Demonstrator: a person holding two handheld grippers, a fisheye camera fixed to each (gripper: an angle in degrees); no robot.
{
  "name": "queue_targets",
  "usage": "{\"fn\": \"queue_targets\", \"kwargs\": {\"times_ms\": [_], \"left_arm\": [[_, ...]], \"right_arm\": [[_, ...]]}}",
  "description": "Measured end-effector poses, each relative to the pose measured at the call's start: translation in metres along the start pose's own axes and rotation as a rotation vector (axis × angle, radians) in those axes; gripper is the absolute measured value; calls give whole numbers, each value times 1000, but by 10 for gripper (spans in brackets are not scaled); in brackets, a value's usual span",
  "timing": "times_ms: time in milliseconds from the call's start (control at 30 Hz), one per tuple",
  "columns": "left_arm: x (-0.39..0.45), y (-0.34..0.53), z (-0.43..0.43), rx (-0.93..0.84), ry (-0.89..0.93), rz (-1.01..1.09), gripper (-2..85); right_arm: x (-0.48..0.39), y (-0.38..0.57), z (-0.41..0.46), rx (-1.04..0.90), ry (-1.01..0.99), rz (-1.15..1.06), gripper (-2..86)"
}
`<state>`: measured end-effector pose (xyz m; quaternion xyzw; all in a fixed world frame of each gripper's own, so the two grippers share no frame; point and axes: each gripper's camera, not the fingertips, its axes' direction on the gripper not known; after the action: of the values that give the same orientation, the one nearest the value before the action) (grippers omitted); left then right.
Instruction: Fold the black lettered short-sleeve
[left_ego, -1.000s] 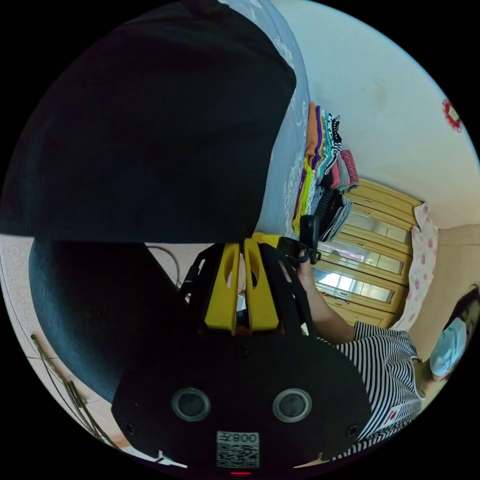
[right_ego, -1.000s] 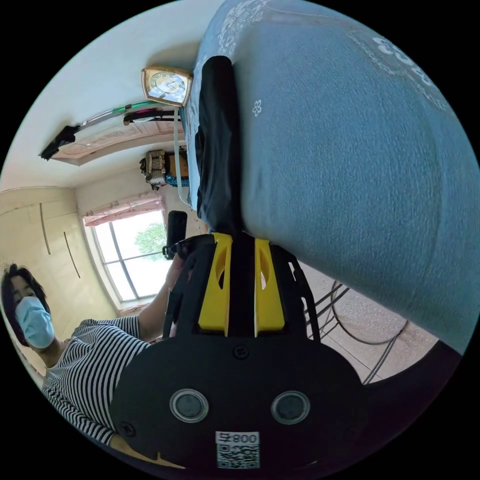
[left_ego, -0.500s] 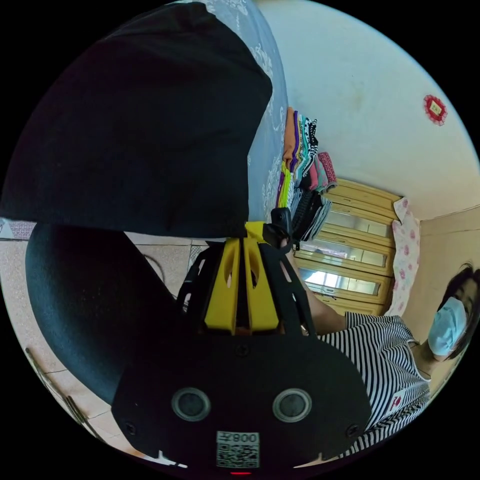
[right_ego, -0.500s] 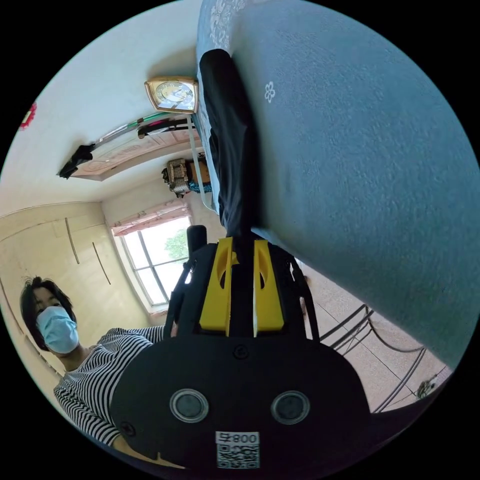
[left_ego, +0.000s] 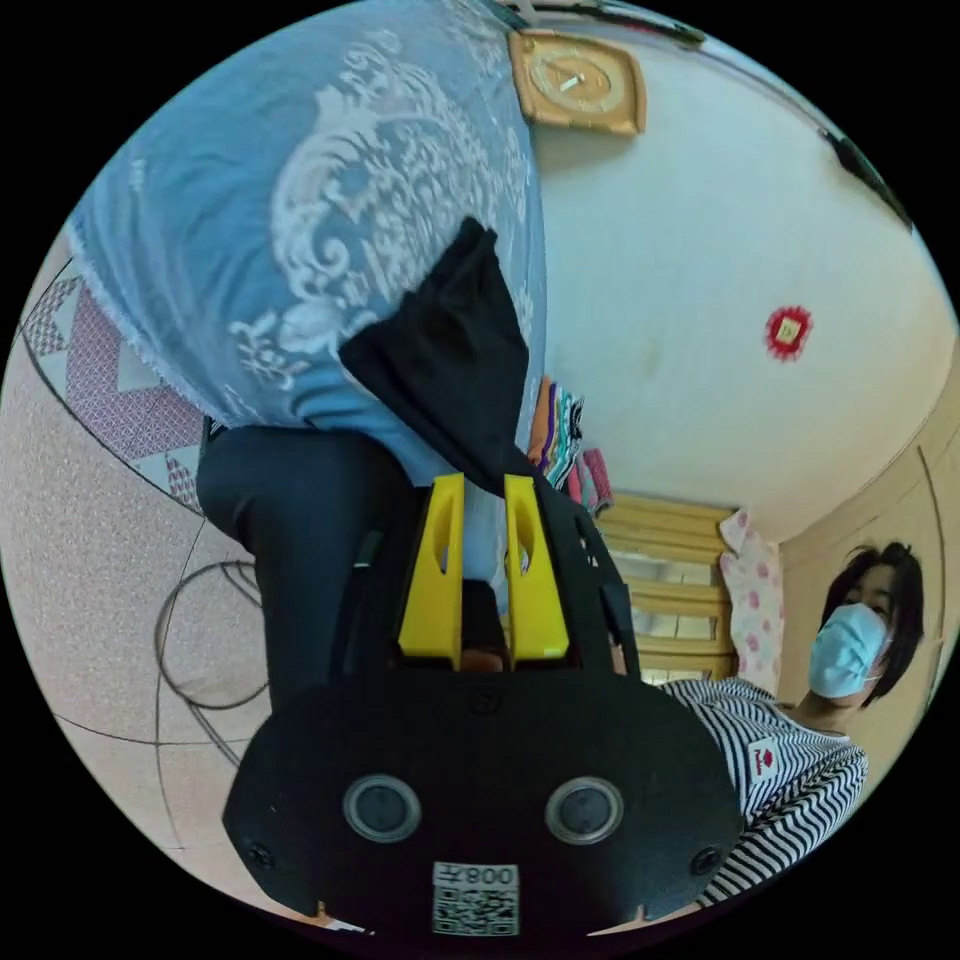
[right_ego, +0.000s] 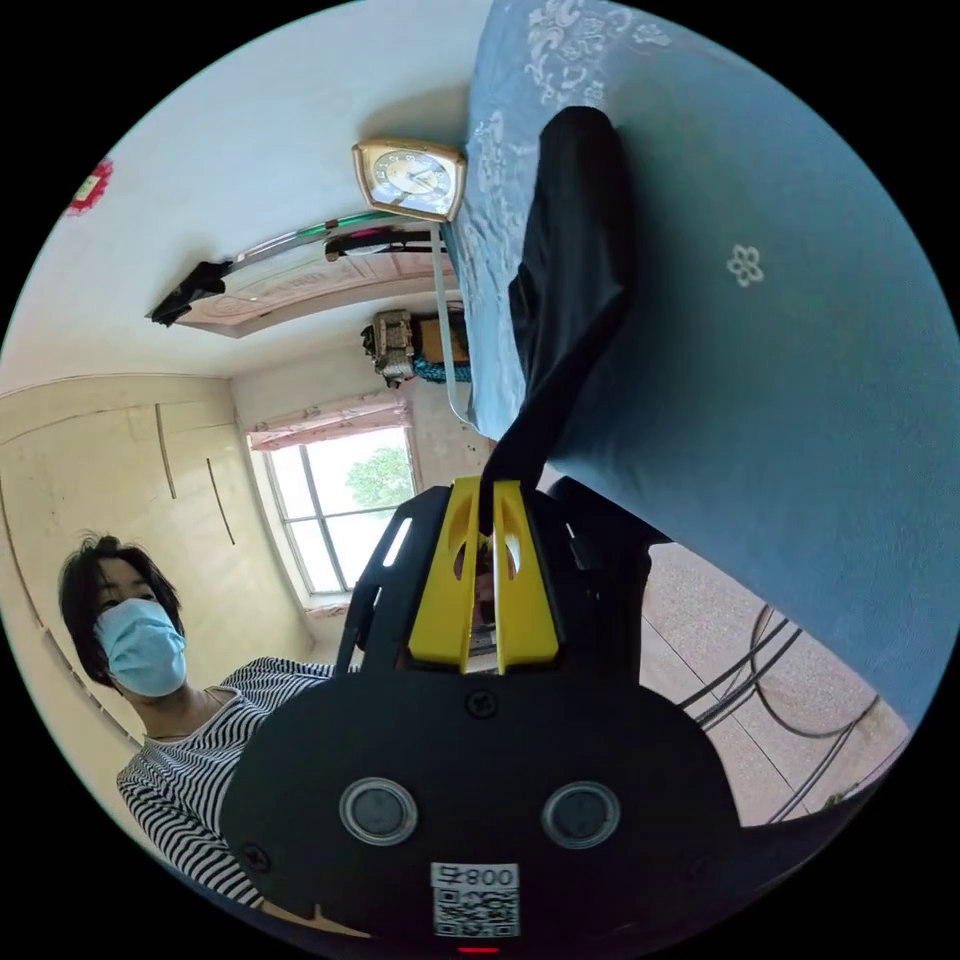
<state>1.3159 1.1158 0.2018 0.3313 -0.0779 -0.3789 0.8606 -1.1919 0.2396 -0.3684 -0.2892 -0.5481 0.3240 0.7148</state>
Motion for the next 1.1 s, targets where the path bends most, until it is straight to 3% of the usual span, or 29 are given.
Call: {"fn": "queue_targets", "kwargs": {"times_ms": [333,567,900,1100], "left_arm": [[-65,-30,-37,175,171,-158,117],[-79,-73,-35,251,250,-220,87],[-6,-138,-18,183,184,-117,42],[70,-172,7,118,198,-6,36]], "right_arm": [[-13,-19,-26,-9,-11,-57,19],[0,-18,-65,-12,13,-51,19],[52,6,-159,25,146,31,17],[67,38,-232,57,120,12,17]]}}
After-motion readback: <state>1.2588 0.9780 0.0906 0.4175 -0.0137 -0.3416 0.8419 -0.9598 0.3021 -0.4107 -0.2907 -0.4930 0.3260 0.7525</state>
